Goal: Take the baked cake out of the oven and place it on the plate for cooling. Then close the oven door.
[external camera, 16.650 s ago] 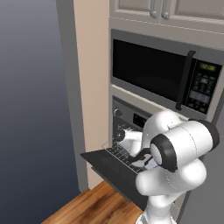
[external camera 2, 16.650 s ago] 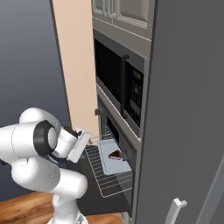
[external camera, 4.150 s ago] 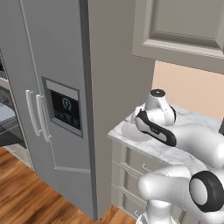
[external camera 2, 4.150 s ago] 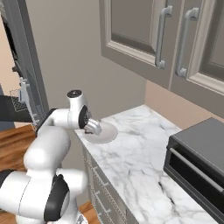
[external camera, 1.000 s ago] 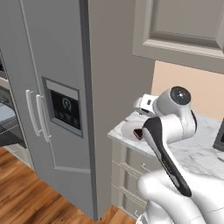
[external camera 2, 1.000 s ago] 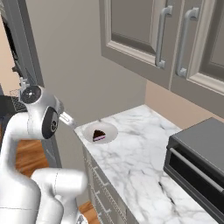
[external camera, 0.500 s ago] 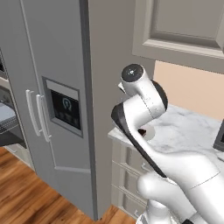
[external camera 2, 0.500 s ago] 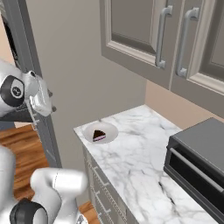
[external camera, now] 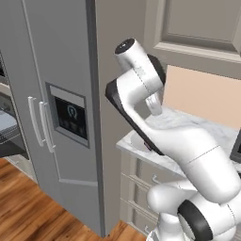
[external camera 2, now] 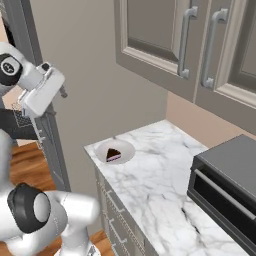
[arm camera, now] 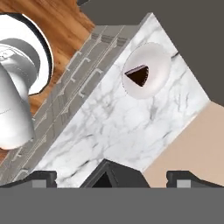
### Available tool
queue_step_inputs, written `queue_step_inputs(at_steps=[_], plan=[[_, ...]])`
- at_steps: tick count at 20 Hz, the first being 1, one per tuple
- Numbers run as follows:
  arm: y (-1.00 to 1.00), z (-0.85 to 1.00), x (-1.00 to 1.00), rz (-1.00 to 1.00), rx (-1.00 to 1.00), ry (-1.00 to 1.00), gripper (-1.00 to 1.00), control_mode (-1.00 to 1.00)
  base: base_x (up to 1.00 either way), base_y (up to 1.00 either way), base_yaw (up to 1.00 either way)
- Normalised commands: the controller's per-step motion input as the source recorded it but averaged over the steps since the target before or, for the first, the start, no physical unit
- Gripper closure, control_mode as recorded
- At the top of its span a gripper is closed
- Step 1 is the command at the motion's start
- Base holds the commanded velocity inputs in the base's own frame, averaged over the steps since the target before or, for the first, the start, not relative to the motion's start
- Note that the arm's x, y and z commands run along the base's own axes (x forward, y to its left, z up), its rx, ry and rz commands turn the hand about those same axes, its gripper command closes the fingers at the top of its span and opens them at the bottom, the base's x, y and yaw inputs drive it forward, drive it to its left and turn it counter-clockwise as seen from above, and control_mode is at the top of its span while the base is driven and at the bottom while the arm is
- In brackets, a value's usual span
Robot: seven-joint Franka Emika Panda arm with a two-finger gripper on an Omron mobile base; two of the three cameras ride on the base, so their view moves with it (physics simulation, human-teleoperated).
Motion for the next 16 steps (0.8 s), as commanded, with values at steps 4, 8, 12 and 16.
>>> queue_step_inputs(at_steps=[4, 8, 12, 16], plan=[[-0.48, 0.21, -0.27, -0.21, 0.43, -0.36, -1.0, -1.0, 0.0, 0.0, 0.0], [-0.29, 0.0, -0.41, -0.11, 0.45, -0.52, -1.0, -1.0, 0.0, 0.0, 0.0], [0.01, -0.04, -0.14, -0.29, 0.37, -0.44, -1.0, -1.0, 0.0, 0.0, 0.0], [0.18, -0.09, 0.09, -0.55, 0.23, -0.2, -1.0, -1.0, 0.0, 0.0, 0.0]])
